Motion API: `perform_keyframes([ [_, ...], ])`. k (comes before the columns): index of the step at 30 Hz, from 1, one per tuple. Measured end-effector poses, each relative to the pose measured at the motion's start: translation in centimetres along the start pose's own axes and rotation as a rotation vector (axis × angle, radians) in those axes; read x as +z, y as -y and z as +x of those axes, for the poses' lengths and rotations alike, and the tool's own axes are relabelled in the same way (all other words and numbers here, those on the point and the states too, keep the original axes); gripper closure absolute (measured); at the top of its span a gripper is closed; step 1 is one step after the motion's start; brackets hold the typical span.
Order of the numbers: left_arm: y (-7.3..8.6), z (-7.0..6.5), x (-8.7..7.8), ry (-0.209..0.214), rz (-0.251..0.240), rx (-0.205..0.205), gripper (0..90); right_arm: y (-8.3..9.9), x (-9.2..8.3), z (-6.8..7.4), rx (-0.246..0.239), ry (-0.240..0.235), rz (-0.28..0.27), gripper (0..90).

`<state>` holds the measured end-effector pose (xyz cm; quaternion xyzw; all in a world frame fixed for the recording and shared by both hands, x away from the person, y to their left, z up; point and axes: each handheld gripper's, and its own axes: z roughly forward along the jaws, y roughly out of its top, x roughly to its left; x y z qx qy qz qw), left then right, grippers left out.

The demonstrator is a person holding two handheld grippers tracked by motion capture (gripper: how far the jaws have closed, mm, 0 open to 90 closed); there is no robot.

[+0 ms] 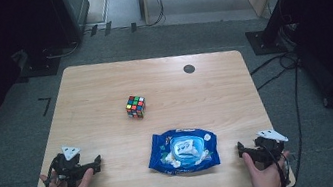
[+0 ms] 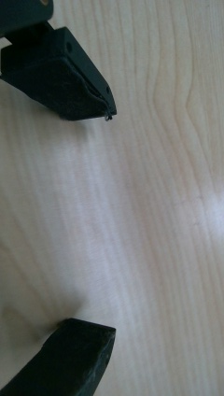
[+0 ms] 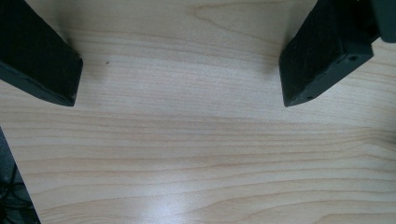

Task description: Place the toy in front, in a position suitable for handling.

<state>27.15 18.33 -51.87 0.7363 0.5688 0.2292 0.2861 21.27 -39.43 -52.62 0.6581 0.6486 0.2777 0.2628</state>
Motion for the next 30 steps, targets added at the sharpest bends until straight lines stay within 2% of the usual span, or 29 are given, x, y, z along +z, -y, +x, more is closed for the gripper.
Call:
perform_keyframes([
  [5,-0.2,-0.1,0.2,-0.008,0.001,-0.006,0.0,0.1,-0.1,-0.3,-0.029,-0.036,-0.003,0.0],
  [6,-0.2,-0.1,0.2,-0.01,0.002,-0.009,0.0,0.2,-0.2,-0.2,-0.022,-0.029,-0.003,0.0],
  [7,-0.4,-0.3,0.4,-0.036,0.0,-0.037,0.0,0.2,-0.2,-0.2,-0.025,-0.029,-0.006,1.0],
  [8,-0.3,-0.6,0.3,-0.05,0.003,-0.056,0.0,0.2,-0.3,-0.1,-0.025,-0.033,-0.008,4.9],
  [9,-0.3,-0.6,0.3,-0.05,0.003,-0.056,0.0,0.4,-0.5,0.1,-0.033,-0.035,-0.031,13.1],
  [10,-0.2,-1.3,0.0,-0.06,0.008,-0.059,0.0,0.5,-0.9,0.4,-0.036,-0.031,-0.059,18.0],
  [11,-0.2,-1.3,0.0,-0.06,0.008,-0.059,2.4,0.5,-0.9,0.4,-0.036,-0.031,-0.059,18.0],
  [12,-0.3,-1.9,-0.3,-0.082,-0.01,-0.043,2.4,0.6,-1.2,0.7,-0.036,-0.028,-0.08,14.8],
  [13,-0.4,-2.3,-0.6,-0.086,-0.034,-0.022,13.0,0.6,-1.8,1.4,-0.033,-0.069,-0.099,15.3],
  [15,-0.6,-3.5,-1.3,-0.081,-0.09,0.024,13.1,0.6,-2.1,1.9,-0.043,-0.087,-0.114,16.2],
  [17,-0.6,-4.6,-1.8,-0.033,-0.114,0.034,13.1,0.4,-3.0,3.0,-0.035,-0.131,-0.144,21.5],
  [21,0.0,-6.7,-2.1,0.076,-0.107,0.038,13.2,-0.3,-5.0,5.4,-0.038,-0.226,-0.237,28.3],
  [22,0.2,-7.2,-2.2,0.106,-0.108,0.035,13.5,-0.6,-5.5,6.3,-0.03,-0.263,-0.251,30.1],
  [23,0.3,-7.7,-2.3,0.131,-0.109,0.029,13.5,-0.6,-5.5,6.3,-0.03,-0.263,-0.251,30.1],
  [24,0.5,-8.3,-2.5,0.166,-0.114,0.016,13.7,-0.7,-5.5,6.9,-0.028,-0.285,-0.248,30.3],
  [27,0.5,-9.9,-3.0,0.25,-0.138,0.013,14.6,-0.5,-5.3,8.5,-0.025,-0.314,-0.218,31.4],
  [28,0.6,-11.2,-3.4,0.304,-0.156,0.021,17.9,-0.2,-5.0,9.3,0.004,-0.343,-0.191,34.3],
  [29,0.6,-11.2,-3.4,0.304,-0.156,0.021,19.9,-0.2,-5.0,9.3,0.004,-0.343,-0.191,34.3],
  [30,0.7,-11.9,-3.5,0.335,-0.161,0.03,19.9,-0.1,-4.9,9.6,0.013,-0.356,-0.18,35.1],
])
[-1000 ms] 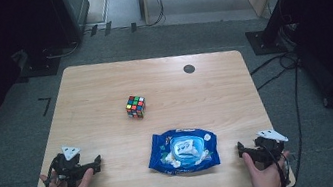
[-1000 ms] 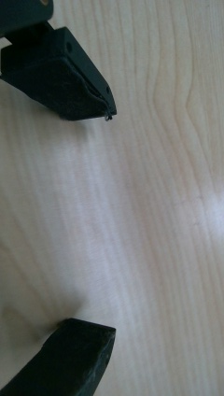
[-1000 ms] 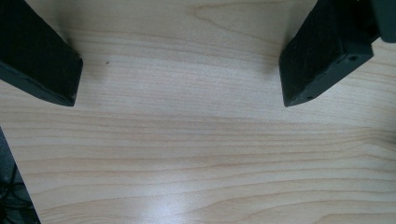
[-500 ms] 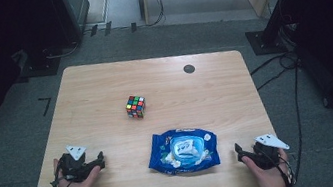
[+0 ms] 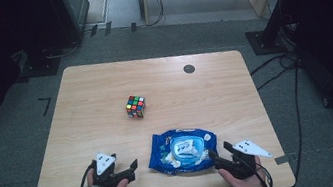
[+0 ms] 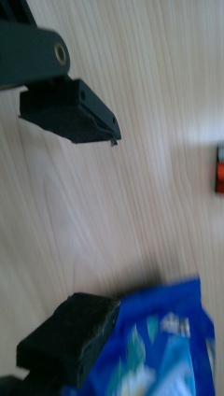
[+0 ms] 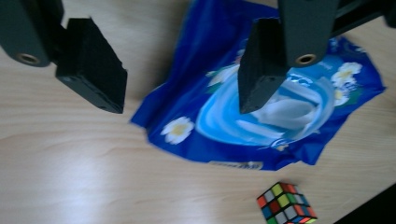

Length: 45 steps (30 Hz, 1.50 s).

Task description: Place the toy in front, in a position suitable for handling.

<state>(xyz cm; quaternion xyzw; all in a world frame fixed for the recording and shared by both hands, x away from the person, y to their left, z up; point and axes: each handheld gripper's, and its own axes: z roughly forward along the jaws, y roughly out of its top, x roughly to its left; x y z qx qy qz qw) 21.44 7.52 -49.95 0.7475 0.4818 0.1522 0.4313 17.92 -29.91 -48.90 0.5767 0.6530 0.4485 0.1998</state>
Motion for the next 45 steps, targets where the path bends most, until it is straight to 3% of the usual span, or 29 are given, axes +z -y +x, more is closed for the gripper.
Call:
perform_keyframes([
  [4,0.4,-2.7,1.1,0.129,0.047,0.091,19.4,0.5,0.6,0.5,0.05,-0.024,0.034,39.0],
  [7,0.6,-4.0,1.9,0.185,0.107,0.145,15.0,0.9,1.1,0.7,0.052,-0.032,0.055,38.5],
  [9,0.7,-4.4,2.2,0.174,0.114,0.16,17.5,1.0,1.3,0.8,0.058,-0.028,0.058,40.1],
  [11,0.8,-4.6,2.4,0.154,0.112,0.166,29.2,1.2,1.5,0.8,0.06,-0.02,0.069,45.0],
  [14,0.8,-4.7,2.7,0.116,0.118,0.173,47.8,1.5,1.8,0.7,0.077,-0.047,0.098,53.4],
  [16,0.8,-4.7,2.7,0.122,0.115,0.173,58.0,1.7,1.9,0.6,0.077,-0.058,0.107,61.3],
  [17,0.8,-4.6,2.7,0.134,0.118,0.174,64.3,1.7,1.9,0.4,0.1,-0.07,0.108,69.0],
  [19,0.7,-4.3,2.8,0.156,0.123,0.166,68.6,1.7,1.9,0.3,0.113,-0.08,0.108,71.4],
  [24,-0.2,-4.5,3.3,0.154,0.108,0.169,84.6,0.8,2.1,0.5,0.079,-0.059,0.097,86.0],
  [28,-1.9,-4.7,4.9,0.161,0.084,0.145,85.7,-0.6,2.4,-0.1,0.064,-0.037,0.072,86.6],
  [33,-5.0,-5.6,7.6,0.153,0.051,0.134,85.8,-3.6,3.3,-2.7,0.073,0.007,0.023,87.3],
  [36,-6.5,-5.3,9.5,0.157,0.045,0.097,85.6,-4.9,4.5,-4.2,0.069,0.012,0.004,87.4],
  [41,-7.2,-4.9,12.3,0.126,0.07,0.097,86.0,-5.7,6.6,-5.5,0.019,0.039,0.007,87.4],
  [45,-7.1,-4.7,12.5,0.118,0.067,0.11,83.7,-5.3,7.5,-6.1,0.023,0.048,0.017,86.6],
])
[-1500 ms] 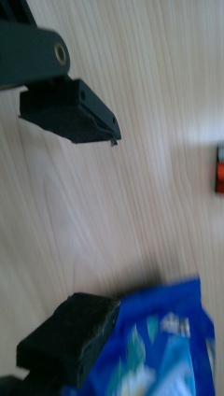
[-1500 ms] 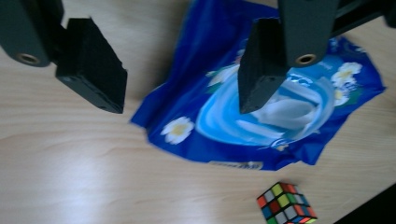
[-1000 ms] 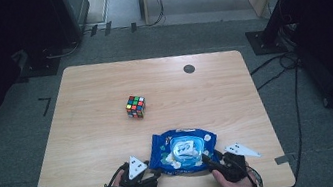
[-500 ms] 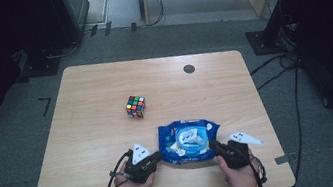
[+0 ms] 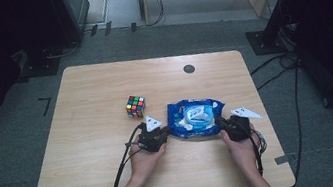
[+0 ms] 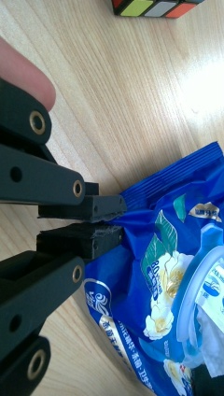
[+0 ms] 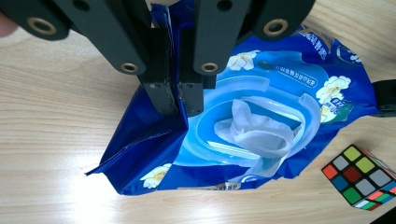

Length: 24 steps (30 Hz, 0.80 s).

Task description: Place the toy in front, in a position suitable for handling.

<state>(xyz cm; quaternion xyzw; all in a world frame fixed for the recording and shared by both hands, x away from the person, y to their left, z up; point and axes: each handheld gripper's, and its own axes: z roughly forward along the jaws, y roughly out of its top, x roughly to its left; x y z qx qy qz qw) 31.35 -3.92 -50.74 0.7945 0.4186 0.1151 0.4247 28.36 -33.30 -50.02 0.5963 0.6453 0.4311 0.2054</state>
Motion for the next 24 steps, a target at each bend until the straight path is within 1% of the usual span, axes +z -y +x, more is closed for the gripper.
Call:
perform_keyframes([
  [1,0.0,0.0,-0.2,-0.01,-0.013,0.004,78.5,0.1,0.0,-0.1,0.006,0.0,-0.003,83.8],
  [2,0.1,0.1,-0.5,0.005,-0.042,0.011,67.8,0.1,0.0,-0.3,0.017,-0.004,-0.006,76.9],
  [3,0.0,0.1,-0.9,0.016,-0.063,0.025,53.2,0.1,-0.1,-0.6,0.036,-0.023,-0.009,66.7],
  [4,0.0,0.1,-1.3,0.008,-0.075,0.042,41.2,0.0,-0.1,-0.8,0.061,-0.055,-0.008,54.9],
  [5,-0.1,0.2,-1.8,0.002,-0.089,0.045,33.6,-0.1,-0.3,-1.0,0.068,-0.065,-0.011,47.6],
  [6,-0.1,0.4,-2.2,-0.009,-0.096,0.031,27.6,-0.1,-0.6,-1.0,0.066,-0.053,-0.015,41.5],
  [8,-0.3,1.4,-3.1,-0.025,-0.125,-0.01,20.6,-0.2,-1.2,-0.8,0.035,-0.022,-0.025,34.1],
  [9,-0.4,2.1,-3.5,-0.056,-0.145,-0.028,18.4,-0.2,-1.5,-0.8,0.021,-0.011,-0.028,31.0],
  [11,-0.6,3.8,-4.1,-0.116,-0.185,-0.082,17.7,-0.1,-1.9,-0.8,-0.005,0.012,-0.024,27.1],
  [12,-0.7,4.7,-4.3,-0.148,-0.195,-0.117,17.7,-0.1,-2.1,-0.8,-0.011,0.026,-0.019,25.9],
  [14,-1.0,6.2,-4.4,-0.214,-0.205,-0.169,17.7,0.1,-2.3,-0.9,-0.018,0.036,-0.018,25.2],
  [15,-1.2,6.7,-4.2,-0.251,-0.191,-0.178,17.9,0.3,-2.4,-1.0,-0.017,0.039,-0.017,25.0],
  [16,-1.3,7.1,-3.8,-0.283,-0.176,-0.176,17.9,0.4,-2.5,-1.1,-0.015,0.038,-0.015,24.3],
  [17,-1.4,7.5,-3.4,-0.299,-0.162,-0.18,18.0,0.5,-2.5,-1.1,-0.013,0.042,-0.016,23.8],
  [18,-1.5,7.8,-2.6,-0.323,-0.135,-0.173,18.0,0.6,-2.5,-1.1,-0.007,0.041,-0.017,23.7],
  [19,-1.6,8.0,-2.1,-0.338,-0.12,-0.172,18.0,0.8,-2.5,-1.2,0.001,0.039,-0.02,23.2],
  [21,-1.8,8.4,-1.0,-0.349,-0.09,-0.181,18.1,0.9,-2.4,-1.1,0.0,0.042,-0.024,22.9],
  [23,-2.2,8.4,-0.2,-0.361,-0.066,-0.191,18.7,0.9,-2.4,-1.0,0.002,0.041,-0.022,22.8],
  [24,-2.5,8.4,0.1,-0.372,-0.058,-0.192,19.3,0.9,-2.4,-0.9,-0.005,0.039,-0.021,22.1],
])
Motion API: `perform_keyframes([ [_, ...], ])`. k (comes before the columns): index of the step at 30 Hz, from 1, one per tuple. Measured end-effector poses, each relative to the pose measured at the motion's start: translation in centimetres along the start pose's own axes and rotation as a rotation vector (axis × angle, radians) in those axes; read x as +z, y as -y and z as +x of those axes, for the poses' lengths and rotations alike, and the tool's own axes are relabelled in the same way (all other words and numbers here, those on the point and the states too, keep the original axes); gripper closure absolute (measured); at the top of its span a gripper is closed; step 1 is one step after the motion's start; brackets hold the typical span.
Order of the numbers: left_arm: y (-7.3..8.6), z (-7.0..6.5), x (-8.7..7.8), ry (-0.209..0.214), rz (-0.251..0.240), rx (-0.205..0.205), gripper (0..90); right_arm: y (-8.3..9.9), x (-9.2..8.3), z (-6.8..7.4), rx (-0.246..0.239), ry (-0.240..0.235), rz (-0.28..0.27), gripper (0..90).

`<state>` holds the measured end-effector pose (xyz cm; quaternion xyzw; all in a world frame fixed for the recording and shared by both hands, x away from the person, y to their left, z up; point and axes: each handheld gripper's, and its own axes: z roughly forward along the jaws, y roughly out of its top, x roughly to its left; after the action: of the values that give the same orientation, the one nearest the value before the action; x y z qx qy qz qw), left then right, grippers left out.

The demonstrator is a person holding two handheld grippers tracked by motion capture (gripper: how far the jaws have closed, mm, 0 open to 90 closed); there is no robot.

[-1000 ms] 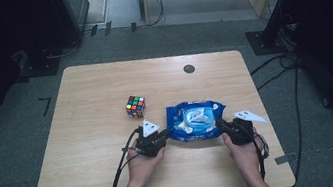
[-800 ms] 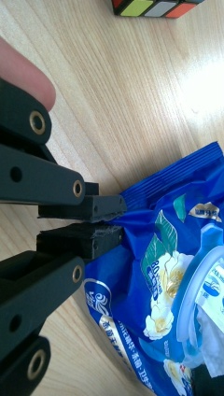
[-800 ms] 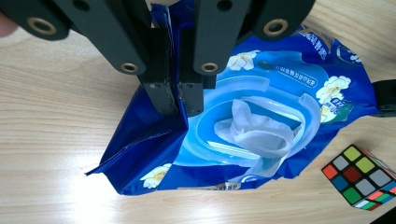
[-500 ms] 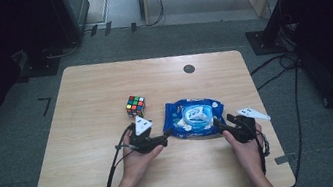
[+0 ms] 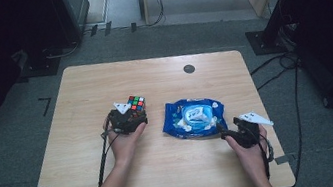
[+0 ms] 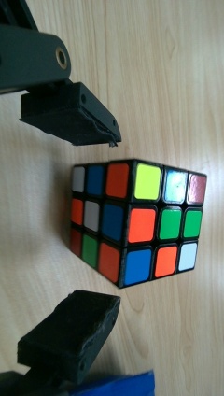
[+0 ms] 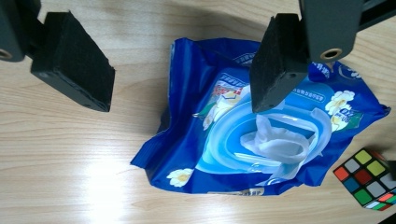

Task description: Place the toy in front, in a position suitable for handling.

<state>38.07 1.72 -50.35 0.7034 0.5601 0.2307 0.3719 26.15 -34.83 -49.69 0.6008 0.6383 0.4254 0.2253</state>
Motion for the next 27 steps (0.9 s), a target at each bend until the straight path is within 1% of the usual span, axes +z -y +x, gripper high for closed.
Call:
perform_keyframes([
  [2,-0.4,-0.3,0.7,-0.019,0.019,-0.017,21.3,0.1,0.1,0.3,-0.013,0.002,0.013,21.7],
  [5,-0.8,-0.6,1.4,-0.057,0.036,-0.012,25.6,0.4,0.2,0.4,-0.024,0.002,0.017,20.4],
  [6,-0.9,-0.7,1.6,-0.067,0.042,-0.003,28.2,0.4,0.2,0.4,-0.026,0.004,0.017,20.0],
  [8,-1.0,-0.8,1.9,-0.072,0.039,0.013,33.4,0.3,0.1,0.3,-0.027,0.011,0.012,18.7],
  [11,-1.2,-0.7,2.1,-0.055,0.04,0.029,33.8,0.2,-0.1,0.3,-0.018,0.011,0.002,17.8],
  [13,-1.2,-0.6,1.8,-0.06,0.031,0.035,34.0,0.2,-0.3,0.2,-0.024,0.011,0.001,17.3],
  [15,-1.1,-0.5,1.0,-0.05,0.016,0.041,34.0,0.2,-0.4,0.3,-0.024,0.012,-0.001,16.9],
  [17,-0.7,-0.6,-0.3,-0.041,0.0,0.066,34.0,0.2,-0.5,0.3,-0.026,0.013,-0.003,16.6],
  [20,0.6,-0.4,-2.5,-0.022,-0.001,0.088,34.0,0.2,-0.7,0.5,-0.03,0.009,-0.007,16.5],
  [24,3.1,0.7,-5.8,-0.01,-0.001,0.077,34.0,0.2,-0.8,0.9,-0.041,0.006,-0.006,16.4],
  [25,3.8,1.0,-6.7,-0.008,-0.005,0.068,34.0,0.2,-0.8,1.0,-0.046,0.006,-0.003,16.4],
  [27,4.9,1.3,-8.0,-0.006,-0.006,0.064,34.0,0.2,-0.8,1.0,-0.049,0.007,-0.006,16.4],
])
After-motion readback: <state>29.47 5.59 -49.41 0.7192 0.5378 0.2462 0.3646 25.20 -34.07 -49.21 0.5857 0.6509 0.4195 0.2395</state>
